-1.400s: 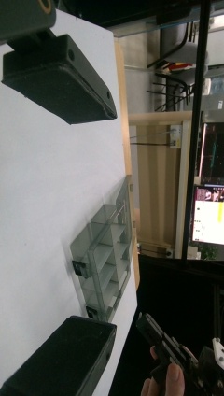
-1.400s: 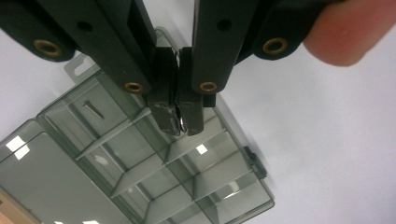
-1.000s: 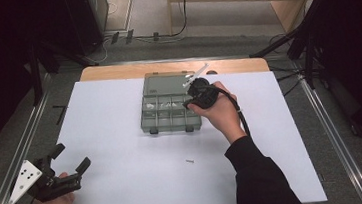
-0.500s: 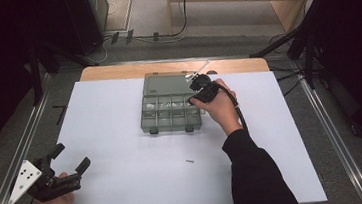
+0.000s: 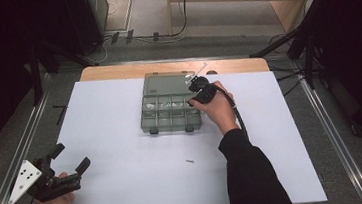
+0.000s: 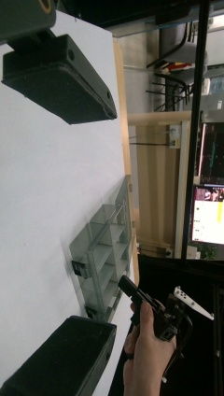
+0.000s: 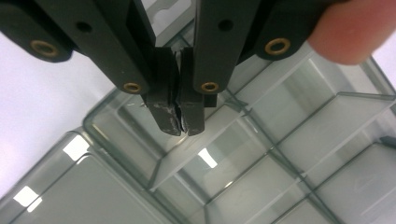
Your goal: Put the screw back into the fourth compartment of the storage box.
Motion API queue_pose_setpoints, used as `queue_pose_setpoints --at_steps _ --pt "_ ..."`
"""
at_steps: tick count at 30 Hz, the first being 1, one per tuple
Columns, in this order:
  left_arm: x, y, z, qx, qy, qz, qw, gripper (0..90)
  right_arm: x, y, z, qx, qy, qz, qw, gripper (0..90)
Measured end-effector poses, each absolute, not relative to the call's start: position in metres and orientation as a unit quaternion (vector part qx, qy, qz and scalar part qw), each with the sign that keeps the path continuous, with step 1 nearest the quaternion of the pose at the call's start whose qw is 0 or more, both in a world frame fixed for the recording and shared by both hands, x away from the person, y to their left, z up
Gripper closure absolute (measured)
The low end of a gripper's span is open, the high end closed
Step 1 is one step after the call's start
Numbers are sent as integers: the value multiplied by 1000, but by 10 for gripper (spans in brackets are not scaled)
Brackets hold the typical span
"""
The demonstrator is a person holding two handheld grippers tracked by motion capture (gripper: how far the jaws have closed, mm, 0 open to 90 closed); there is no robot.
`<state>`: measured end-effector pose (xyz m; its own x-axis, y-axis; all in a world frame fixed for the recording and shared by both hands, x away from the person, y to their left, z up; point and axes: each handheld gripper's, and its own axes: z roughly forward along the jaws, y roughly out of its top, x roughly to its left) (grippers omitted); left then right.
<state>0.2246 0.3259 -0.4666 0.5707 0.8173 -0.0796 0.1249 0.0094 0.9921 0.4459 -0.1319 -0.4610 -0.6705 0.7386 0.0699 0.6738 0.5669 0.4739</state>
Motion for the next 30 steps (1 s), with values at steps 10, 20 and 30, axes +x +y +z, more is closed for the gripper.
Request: queue_pose_setpoints --at_steps 10,20,30 --pt "225 326 -467 645 366 284 607 12 437 -141 -444 410 867 277 62 604" --pt "224 324 -466 647 363 284 607 12 411 -133 -430 390 871 289 74 426" --pt "225 324 -467 648 363 283 607 12 382 -131 -434 385 868 306 63 347"
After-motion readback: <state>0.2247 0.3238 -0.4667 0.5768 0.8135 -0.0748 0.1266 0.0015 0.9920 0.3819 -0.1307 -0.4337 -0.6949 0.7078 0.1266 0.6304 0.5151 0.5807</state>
